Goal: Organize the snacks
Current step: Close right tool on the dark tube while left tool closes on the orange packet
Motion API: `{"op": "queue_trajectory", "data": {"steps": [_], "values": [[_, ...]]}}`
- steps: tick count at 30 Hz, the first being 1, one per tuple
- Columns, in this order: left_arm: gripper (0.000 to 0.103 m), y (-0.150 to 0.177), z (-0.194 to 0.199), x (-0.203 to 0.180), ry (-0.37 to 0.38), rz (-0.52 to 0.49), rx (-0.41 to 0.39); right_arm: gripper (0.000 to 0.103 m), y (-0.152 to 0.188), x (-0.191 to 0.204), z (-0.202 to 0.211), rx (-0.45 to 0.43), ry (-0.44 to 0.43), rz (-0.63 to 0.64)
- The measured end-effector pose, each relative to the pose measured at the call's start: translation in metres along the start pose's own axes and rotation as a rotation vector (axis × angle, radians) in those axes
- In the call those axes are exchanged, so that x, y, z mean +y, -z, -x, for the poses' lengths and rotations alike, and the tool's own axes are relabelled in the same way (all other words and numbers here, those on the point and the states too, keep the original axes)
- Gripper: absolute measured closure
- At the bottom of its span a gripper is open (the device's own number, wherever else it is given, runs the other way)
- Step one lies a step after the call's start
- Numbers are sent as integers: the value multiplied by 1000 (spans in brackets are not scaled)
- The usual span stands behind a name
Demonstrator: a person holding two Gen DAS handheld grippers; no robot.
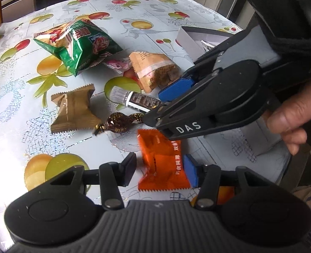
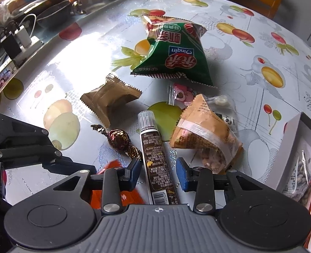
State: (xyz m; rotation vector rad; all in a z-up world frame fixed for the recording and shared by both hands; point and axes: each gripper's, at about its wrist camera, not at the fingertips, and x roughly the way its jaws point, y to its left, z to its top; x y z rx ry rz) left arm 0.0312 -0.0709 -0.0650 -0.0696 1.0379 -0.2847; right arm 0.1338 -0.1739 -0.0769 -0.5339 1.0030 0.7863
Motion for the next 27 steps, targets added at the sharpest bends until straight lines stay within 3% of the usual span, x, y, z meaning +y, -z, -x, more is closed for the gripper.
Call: {"op": "queue_trajectory", "data": {"steps": [10, 15, 21, 24, 27], "values": [[53, 0, 3, 7, -2, 2, -5, 66, -7, 7, -6, -11, 10, 40], [53, -1, 0, 1, 0, -41, -7, 76, -5, 6, -4, -18, 14, 42], [53, -1, -3, -6, -5, -96, -9, 77, -1, 4, -2, -23, 17, 30], [65, 0, -3, -6, -12, -113, -11, 77, 0, 3, 0, -21, 20, 26], [68, 1, 1, -1, -4, -94, -14, 77, 1, 2, 4, -35, 20, 24]]}}
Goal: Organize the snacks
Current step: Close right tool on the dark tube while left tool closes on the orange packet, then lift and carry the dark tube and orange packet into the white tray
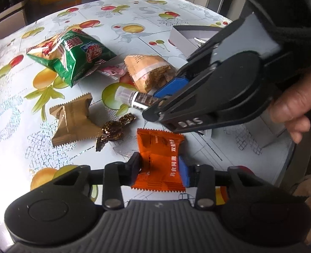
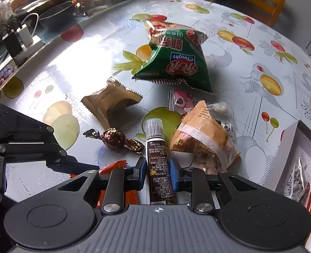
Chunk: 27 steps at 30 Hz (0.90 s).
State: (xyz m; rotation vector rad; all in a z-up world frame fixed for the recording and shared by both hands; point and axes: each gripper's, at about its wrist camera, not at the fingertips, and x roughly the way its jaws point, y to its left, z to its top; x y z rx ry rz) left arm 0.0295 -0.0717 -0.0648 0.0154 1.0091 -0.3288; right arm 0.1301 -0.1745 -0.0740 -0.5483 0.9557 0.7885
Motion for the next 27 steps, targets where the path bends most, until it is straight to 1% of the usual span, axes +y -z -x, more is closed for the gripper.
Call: {"op": "queue_trajectory", "data": {"steps": [5, 10, 16, 27], "values": [[69, 2, 5, 0, -4, 2, 0, 77, 0, 2, 11, -29, -3, -2], [69, 2, 16, 5, -22, 21, -32, 77, 2, 5, 26, -60, -5, -15], [69, -2, 28, 7, -45, 32, -62, 77, 4, -1, 43, -103, -3, -64], [69, -19, 36, -1, -52, -4, -97, 77, 12, -13, 66, -156, 19, -148]]}}
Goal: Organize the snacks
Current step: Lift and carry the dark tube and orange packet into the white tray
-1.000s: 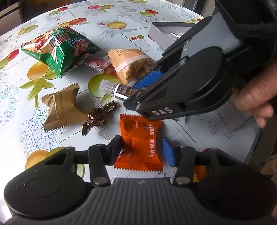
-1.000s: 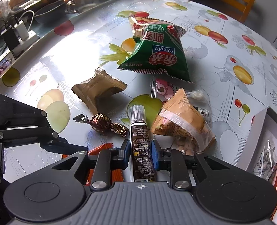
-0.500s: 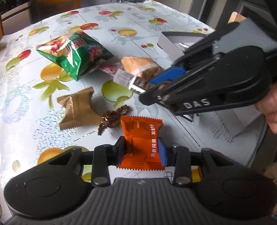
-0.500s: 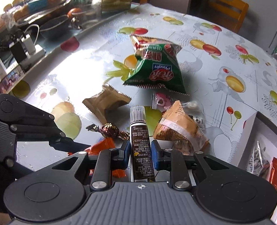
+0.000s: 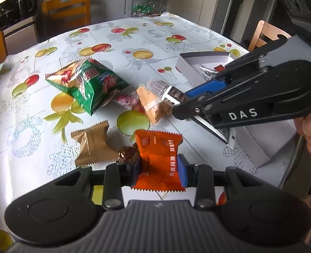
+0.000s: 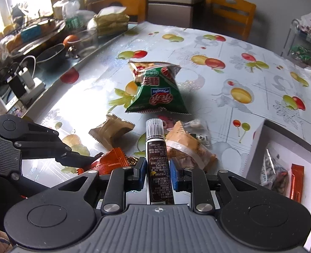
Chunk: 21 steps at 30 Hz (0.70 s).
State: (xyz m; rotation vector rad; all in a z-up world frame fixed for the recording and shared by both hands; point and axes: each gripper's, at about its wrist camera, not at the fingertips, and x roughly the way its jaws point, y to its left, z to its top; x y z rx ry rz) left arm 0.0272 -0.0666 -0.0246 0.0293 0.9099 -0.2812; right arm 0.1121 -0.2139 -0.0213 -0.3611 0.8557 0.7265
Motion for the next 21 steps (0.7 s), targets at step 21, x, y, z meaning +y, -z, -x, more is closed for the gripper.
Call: {"op": "queue_trajectory", "data": {"steps": [21], "values": [[69, -48, -14, -39, 80, -110, -33, 78, 25, -61, 47, -81, 124, -200]]}}
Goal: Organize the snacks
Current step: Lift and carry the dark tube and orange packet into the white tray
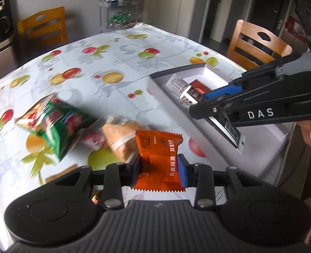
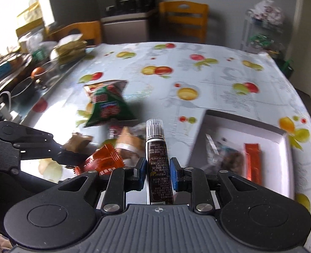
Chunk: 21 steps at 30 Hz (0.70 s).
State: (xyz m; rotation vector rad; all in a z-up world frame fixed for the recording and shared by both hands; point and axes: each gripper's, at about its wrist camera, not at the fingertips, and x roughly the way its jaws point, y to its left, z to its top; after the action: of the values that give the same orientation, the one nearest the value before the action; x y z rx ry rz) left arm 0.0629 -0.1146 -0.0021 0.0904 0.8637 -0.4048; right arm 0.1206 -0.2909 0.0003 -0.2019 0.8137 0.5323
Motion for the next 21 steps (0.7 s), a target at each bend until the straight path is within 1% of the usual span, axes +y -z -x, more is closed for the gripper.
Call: {"op": "queue_trajectory", "data": {"steps": [7, 11, 15, 21], "values": [[69, -24, -11, -20, 41, -43, -10, 78, 11, -36, 9, -8, 62, -83], [69, -43, -21, -32, 68, -62, -16, 78, 18, -54, 13, -7, 93, -122], [69, -62, -34, -51, 92, -105, -24, 78, 24, -72, 14, -3, 121, -162], [69, -77, -57, -72, 108, -155, -1, 78, 34, -95, 13, 10, 154, -203]]}}
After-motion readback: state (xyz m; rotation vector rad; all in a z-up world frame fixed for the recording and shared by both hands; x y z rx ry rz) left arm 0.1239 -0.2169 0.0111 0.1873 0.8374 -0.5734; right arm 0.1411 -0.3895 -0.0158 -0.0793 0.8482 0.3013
